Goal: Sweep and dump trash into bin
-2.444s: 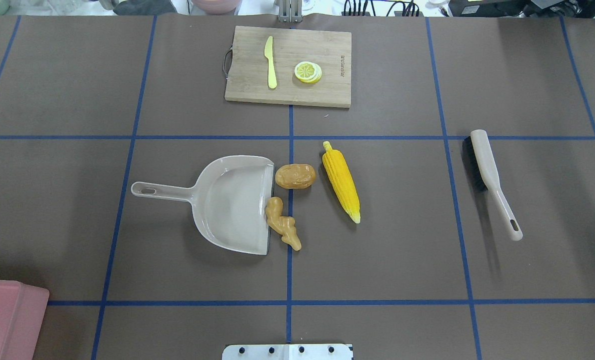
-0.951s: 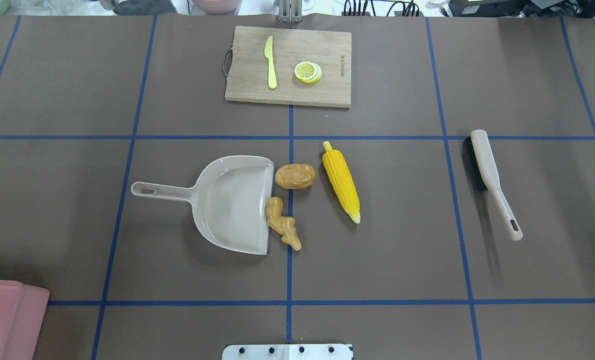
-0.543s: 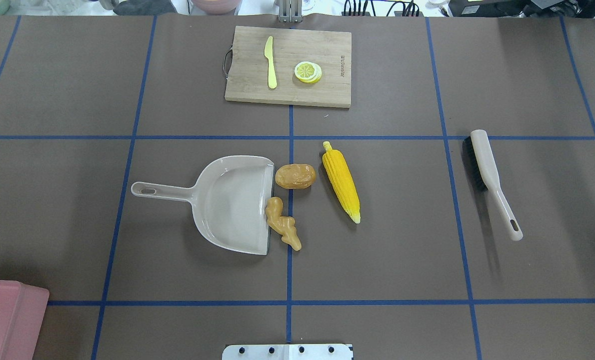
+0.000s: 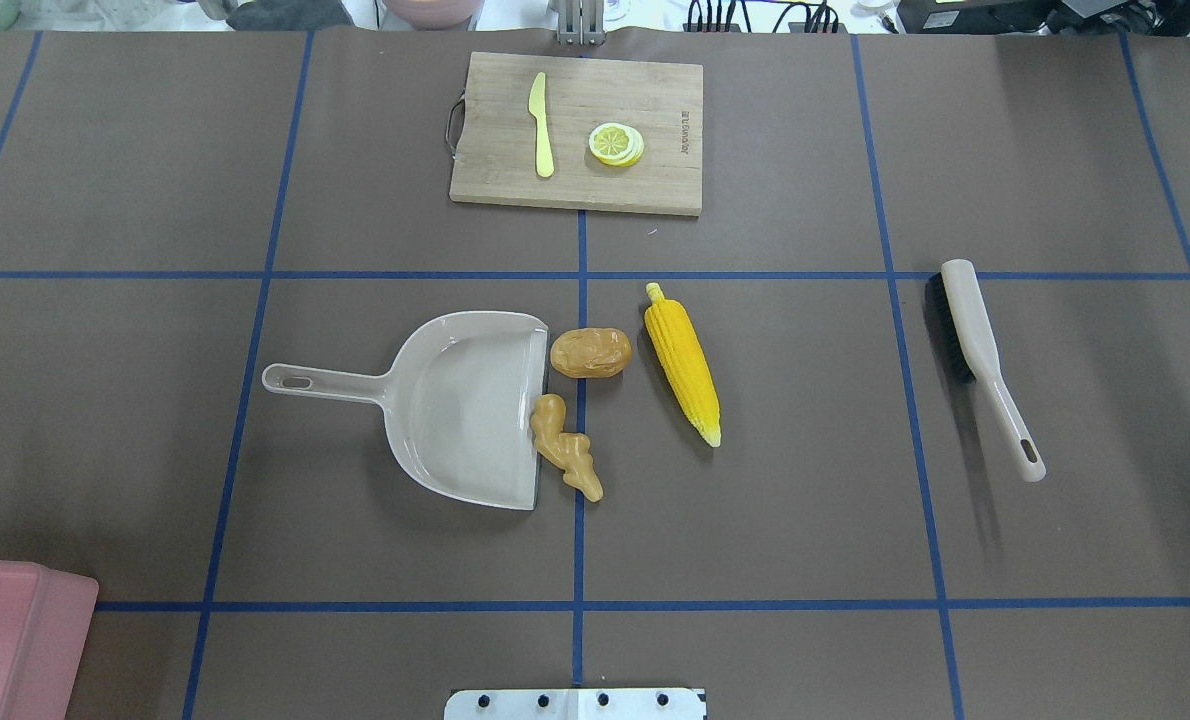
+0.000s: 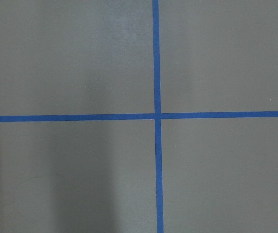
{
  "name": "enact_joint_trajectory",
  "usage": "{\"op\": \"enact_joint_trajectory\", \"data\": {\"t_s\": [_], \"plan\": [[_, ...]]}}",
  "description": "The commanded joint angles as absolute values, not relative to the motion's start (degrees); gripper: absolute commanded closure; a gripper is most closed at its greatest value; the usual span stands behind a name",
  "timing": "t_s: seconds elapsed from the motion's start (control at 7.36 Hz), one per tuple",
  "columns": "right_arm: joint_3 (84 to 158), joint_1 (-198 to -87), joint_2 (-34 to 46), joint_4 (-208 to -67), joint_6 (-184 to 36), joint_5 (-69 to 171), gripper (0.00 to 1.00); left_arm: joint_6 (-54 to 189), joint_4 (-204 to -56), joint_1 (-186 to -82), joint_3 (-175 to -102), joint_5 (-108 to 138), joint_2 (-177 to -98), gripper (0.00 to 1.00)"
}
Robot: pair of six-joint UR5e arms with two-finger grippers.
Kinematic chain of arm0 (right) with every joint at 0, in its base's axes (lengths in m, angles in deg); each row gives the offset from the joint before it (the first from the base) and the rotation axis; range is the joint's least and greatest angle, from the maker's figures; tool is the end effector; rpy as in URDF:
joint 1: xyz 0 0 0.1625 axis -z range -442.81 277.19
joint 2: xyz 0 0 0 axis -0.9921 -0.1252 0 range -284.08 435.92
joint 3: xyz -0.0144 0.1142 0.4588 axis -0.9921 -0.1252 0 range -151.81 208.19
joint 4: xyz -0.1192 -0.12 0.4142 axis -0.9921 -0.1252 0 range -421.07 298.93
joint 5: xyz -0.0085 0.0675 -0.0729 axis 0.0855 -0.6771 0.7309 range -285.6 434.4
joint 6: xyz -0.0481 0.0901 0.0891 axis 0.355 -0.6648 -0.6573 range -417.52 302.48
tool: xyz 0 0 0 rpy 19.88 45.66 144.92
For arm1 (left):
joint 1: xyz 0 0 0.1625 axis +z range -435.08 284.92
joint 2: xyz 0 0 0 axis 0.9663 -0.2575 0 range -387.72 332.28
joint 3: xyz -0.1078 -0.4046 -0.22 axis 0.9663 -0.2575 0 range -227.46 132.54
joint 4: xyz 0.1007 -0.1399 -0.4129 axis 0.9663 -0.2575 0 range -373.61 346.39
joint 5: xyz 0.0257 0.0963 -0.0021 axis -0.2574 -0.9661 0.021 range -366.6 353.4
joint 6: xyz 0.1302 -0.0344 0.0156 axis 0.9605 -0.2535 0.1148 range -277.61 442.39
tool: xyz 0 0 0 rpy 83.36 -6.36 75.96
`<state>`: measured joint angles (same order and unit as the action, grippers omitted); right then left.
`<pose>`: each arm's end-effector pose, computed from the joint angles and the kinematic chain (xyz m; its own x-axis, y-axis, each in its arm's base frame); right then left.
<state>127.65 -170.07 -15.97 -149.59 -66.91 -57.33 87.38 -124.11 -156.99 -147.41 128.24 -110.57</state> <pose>0.0180 -0.5236 0.6632 0.7383 0.0225 0.6742 -0.0743 0.9961 0.0481 0.0326 -0.4976 0.6598 0.6490 0.4536 -0.6108 -0.1866 0.8732 0.4502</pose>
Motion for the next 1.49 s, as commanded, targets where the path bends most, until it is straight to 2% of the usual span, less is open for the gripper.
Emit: {"op": "enact_joint_trajectory", "data": {"t_s": [0.0, 0.27, 0.68, 0.81, 1.09, 1.36], "plan": [[129.1, -170.0, -15.3, -149.6, -68.4, -57.4, 0.00, 87.4, -127.0, -153.0, -152.0, 128.5, -110.2, 0.01], [131.9, -166.9, -15.4, -149.7, -76.4, -60.1, 0.00, 87.2, -128.3, -147.8, -155.0, 124.1, -110.2, 0.01], [136.1, -153.1, -12.2, -149.3, -84.9, -60.3, 0.00, 88.5, -131.4, -140.7, -157.9, 123.0, -110.8, 0.01], [137.6, -148.2, -11.4, -149.3, -87.5, -60.4, 0.00, 94.5, -136.3, -139.2, -158.7, 123.0, -110.8, 0.01], [138.7, -142.8, -11.6, -149.1, -86.6, -59.5, 0.00, 112.0, -137.2, -134.7, -160.6, 123.0, -111.5, 0.01], [136.8, -139.6, -11.7, -147.9, -87.0, -57.0, 0.00, 118.2, -135.4, -129.4, -160.1, 122.4, -116.4, 0.01]]}}
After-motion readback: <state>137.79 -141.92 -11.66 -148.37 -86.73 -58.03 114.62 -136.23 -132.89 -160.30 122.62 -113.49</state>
